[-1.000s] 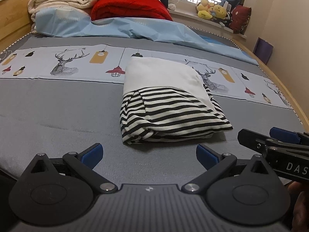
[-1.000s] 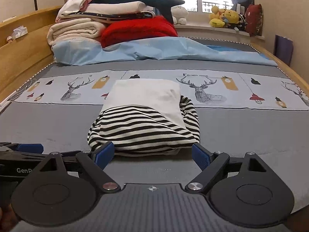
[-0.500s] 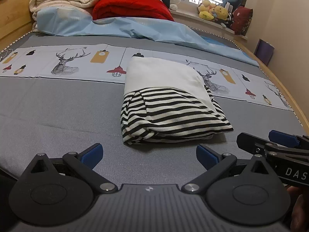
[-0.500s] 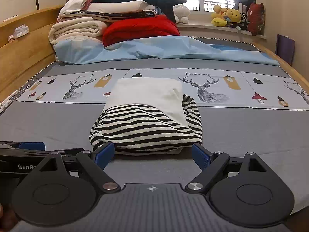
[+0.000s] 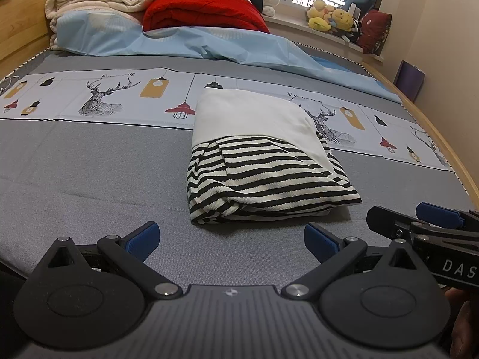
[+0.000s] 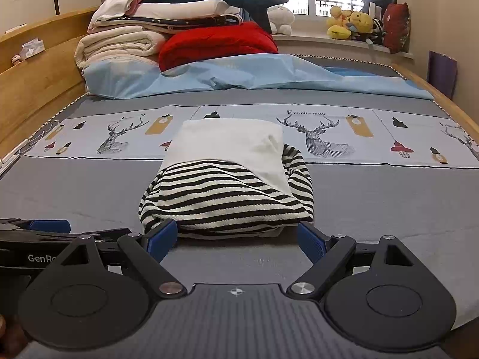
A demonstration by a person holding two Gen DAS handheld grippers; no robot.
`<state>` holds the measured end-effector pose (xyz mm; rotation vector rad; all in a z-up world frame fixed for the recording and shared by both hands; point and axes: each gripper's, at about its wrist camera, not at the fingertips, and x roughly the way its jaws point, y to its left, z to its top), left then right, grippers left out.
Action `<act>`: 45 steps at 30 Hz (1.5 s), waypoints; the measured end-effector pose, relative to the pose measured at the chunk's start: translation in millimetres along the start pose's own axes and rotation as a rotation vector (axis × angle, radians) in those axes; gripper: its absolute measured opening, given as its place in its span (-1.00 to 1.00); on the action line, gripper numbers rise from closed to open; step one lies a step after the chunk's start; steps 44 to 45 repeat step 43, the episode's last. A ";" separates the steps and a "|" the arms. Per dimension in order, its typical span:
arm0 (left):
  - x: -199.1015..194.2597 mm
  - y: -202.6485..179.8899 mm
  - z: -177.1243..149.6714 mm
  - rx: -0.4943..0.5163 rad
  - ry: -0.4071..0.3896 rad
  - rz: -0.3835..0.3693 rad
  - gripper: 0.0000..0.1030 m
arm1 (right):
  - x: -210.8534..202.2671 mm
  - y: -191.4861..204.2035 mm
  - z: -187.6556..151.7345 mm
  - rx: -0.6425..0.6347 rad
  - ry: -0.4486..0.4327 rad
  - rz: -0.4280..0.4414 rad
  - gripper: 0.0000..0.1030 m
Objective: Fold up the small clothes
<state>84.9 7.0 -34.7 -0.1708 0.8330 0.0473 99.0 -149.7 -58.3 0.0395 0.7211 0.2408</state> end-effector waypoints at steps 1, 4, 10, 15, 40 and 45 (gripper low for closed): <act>0.0 -0.1 0.0 0.000 0.000 0.000 0.99 | 0.0 -0.3 0.1 0.000 0.000 0.001 0.70; 0.1 0.0 0.0 0.000 0.000 0.002 0.99 | 0.4 -0.4 -0.3 0.000 0.001 0.004 0.70; 0.2 -0.2 -0.1 0.000 0.000 0.001 0.99 | 2.2 1.1 -1.9 0.001 0.002 0.006 0.70; 0.1 -0.4 -0.1 0.000 -0.001 0.001 0.99 | 2.1 1.0 -1.6 0.000 0.002 0.005 0.70; 0.3 -1.7 0.9 0.000 -0.002 0.000 0.99 | 2.8 0.7 -2.5 0.014 0.008 0.008 0.70; 0.3 -2.2 2.1 0.000 -0.001 -0.001 0.99 | 2.7 0.7 -2.4 0.014 0.008 0.007 0.70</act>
